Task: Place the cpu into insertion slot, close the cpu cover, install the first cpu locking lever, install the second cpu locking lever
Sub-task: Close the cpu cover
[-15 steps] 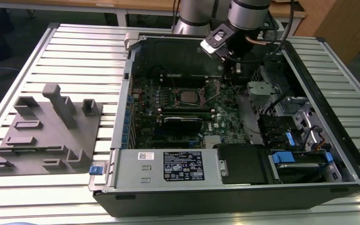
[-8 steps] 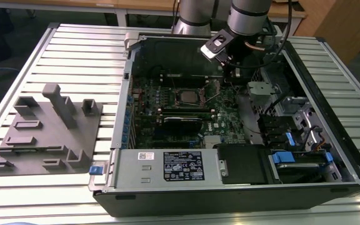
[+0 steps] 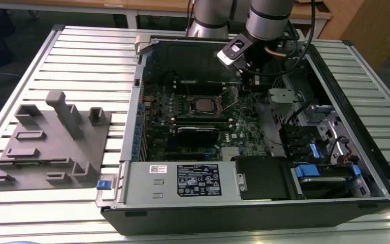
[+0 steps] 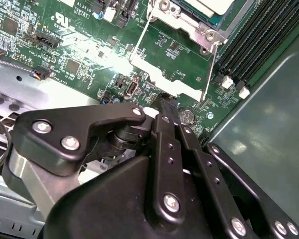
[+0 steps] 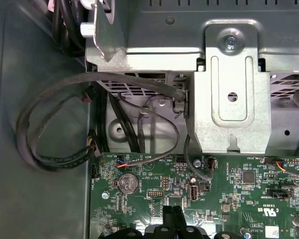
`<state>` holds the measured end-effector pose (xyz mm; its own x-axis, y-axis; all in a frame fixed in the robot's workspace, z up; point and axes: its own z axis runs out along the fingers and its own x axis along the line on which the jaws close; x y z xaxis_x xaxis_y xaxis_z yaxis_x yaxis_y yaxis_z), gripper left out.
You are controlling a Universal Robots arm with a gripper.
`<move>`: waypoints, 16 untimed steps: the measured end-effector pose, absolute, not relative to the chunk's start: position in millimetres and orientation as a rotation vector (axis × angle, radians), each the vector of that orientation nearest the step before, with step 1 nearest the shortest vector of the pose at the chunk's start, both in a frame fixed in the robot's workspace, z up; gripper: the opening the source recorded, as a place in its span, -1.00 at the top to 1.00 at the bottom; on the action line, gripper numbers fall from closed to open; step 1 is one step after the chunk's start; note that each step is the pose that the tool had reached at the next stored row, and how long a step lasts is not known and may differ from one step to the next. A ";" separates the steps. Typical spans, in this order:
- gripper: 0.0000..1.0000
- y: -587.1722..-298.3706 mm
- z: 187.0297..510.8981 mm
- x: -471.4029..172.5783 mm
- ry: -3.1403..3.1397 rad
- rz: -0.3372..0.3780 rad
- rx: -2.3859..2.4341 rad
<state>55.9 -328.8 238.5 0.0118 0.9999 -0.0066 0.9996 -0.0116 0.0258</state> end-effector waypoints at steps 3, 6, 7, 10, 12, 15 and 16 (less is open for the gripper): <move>0.79 -328.8 238.3 55.3 2.192 0.021 2.218; 0.79 -328.8 238.3 51.2 2.192 0.021 2.218; 0.79 -328.8 238.3 49.2 2.192 0.021 2.218; 0.79 -328.8 238.3 41.5 2.192 0.021 2.218; 0.79 -328.8 238.3 35.6 2.192 0.022 2.219; 0.79 -328.8 238.3 23.8 2.191 0.023 2.220; 0.79 -328.8 238.3 19.4 2.191 0.023 2.220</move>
